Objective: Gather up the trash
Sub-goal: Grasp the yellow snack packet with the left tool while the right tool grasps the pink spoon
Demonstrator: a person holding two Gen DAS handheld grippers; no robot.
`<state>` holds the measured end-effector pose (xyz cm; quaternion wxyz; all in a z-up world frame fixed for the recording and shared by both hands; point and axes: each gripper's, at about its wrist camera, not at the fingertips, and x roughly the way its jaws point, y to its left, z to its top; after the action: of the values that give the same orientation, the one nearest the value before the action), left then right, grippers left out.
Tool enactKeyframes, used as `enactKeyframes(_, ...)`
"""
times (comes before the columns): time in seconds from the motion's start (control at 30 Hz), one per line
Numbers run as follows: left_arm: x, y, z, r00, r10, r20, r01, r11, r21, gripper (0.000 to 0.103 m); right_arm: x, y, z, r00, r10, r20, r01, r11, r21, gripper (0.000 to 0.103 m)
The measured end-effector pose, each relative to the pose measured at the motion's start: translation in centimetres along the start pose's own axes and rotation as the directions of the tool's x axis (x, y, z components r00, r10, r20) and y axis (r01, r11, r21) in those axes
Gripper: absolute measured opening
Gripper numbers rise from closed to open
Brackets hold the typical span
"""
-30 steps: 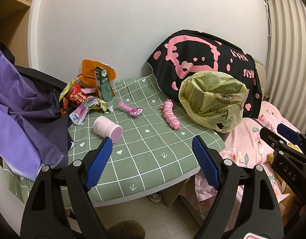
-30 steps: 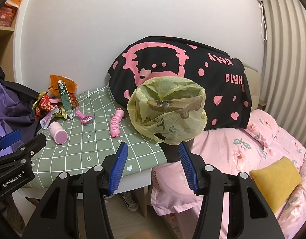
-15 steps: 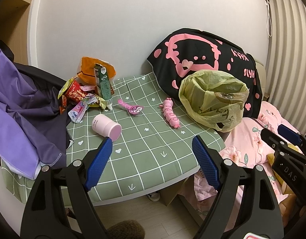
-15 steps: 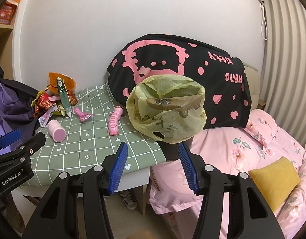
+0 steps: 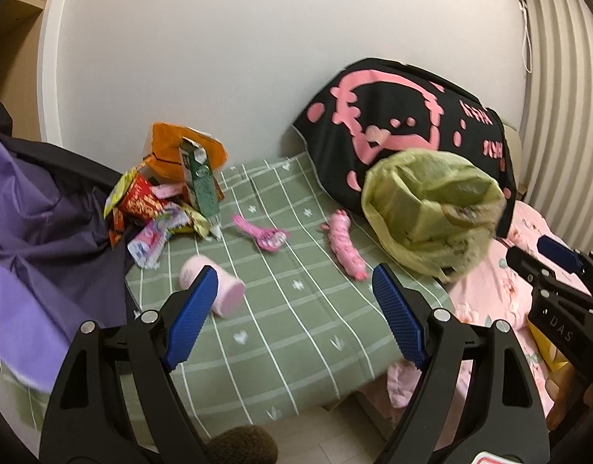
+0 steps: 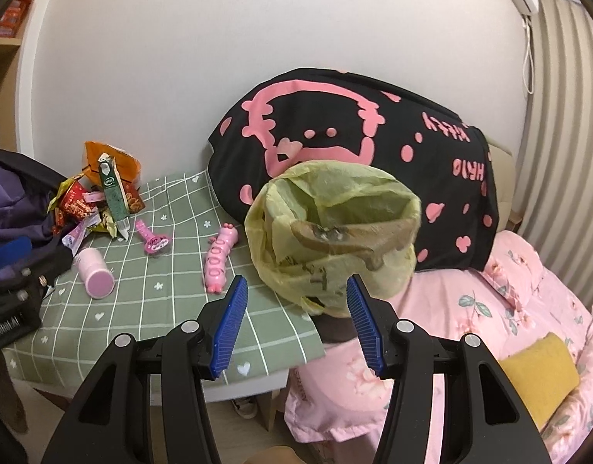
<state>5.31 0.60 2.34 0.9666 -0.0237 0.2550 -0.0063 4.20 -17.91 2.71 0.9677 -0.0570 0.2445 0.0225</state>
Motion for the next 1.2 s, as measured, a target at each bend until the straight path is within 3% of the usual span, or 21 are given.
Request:
enactKeyframes(0.27, 5.3, 5.4, 3.4, 0.996, 0.091, -0.002, -0.091, 0.996, 0.005, 0.078, 6.7, 2.8, 3.4, 0.997, 0.054, -0.049, -0.054, 0.999, 0.008, 0.05)
enactKeyframes(0.57, 11.5, 16.1, 6.8, 0.986, 0.163, -0.045, -0.167, 0.977, -0.13, 0.08, 14.8, 8.5, 6.5, 0.98, 0.156, -0.122, -0.161, 0.987, -0.027, 0.05)
enactKeyframes(0.7, 13.0, 19.2, 6.6, 0.979, 0.187, -0.078, -0.197, 0.966, -0.168, 0.08, 18.4, 12.5, 6.7, 0.948, 0.254, -0.19, -0.272, 0.959, -0.077, 0.05)
enactKeyframes(0.87, 13.6, 21.9, 6.2, 0.978, 0.189, -0.089, -0.203, 0.959, -0.199, 0.08, 22.9, 17.6, 6.2, 0.89, 0.35, -0.293, -0.402, 0.905, -0.138, 0.05)
enactKeyframes(1.03, 14.2, 24.1, 6.6, 0.976, 0.193, -0.098, -0.21, 0.952, -0.223, 0.08, 26.0, 20.2, 5.5, 0.85, 0.381, -0.364, -0.451, 0.883, -0.128, 0.05)
enactKeyframes(1.13, 14.5, 25.3, 6.9, 0.975, 0.202, -0.098, -0.221, 0.941, -0.255, 0.081, 27.0, 21.3, 5.2, 0.845, 0.365, -0.391, -0.45, 0.881, -0.15, 0.05)
enactKeyframes(1.2, 15.2, 26.0, 7.3, 0.976, 0.191, -0.102, -0.212, 0.937, -0.277, 0.084, 27.4, 21.5, 5.1, 0.831, 0.372, -0.414, -0.464, 0.874, -0.146, 0.044)
